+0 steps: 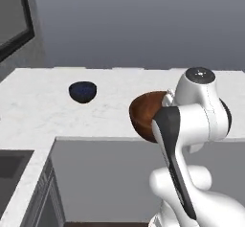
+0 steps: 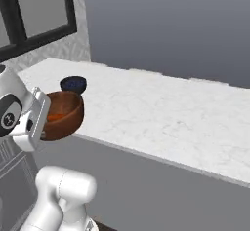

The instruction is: Pick the carrot from the sink and place it in the bowl. Then pick the bowl and place it in the microwave. Then close the microwave door and press the start button.

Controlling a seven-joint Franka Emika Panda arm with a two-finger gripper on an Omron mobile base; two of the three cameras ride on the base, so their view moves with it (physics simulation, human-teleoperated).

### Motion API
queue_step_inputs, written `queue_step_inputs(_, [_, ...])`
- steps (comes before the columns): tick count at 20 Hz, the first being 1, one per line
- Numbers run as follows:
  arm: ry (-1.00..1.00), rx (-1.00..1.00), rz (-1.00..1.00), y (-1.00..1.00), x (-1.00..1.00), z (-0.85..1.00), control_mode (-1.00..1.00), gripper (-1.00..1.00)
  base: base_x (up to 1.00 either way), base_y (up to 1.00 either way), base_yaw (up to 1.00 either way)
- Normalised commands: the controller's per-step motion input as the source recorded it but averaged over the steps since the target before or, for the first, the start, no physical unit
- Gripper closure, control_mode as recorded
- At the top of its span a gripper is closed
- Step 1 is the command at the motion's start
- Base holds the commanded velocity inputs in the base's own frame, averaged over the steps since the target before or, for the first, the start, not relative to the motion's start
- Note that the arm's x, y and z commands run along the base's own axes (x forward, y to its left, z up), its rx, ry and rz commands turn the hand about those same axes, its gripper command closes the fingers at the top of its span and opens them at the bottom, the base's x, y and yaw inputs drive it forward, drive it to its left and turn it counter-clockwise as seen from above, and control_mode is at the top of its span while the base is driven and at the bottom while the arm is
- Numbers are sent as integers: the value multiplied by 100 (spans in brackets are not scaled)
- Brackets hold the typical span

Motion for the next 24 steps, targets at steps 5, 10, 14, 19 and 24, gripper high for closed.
queue_step_inputs(5, [0,0,0,0,0,0,100,100,-10,5,-98])
queue_step_inputs(10, [0,0,0,0,0,0,100,100,-11,2,-99])
queue_step_inputs(14, [0,0,0,0,0,0,100,100,-25,1,-95])
queue_step_inputs(19, [0,0,0,0,0,0,100,100,-23,1,-95])
queue_step_inputs(24, [0,0,0,0,0,0,100,100,7,-17,-83])
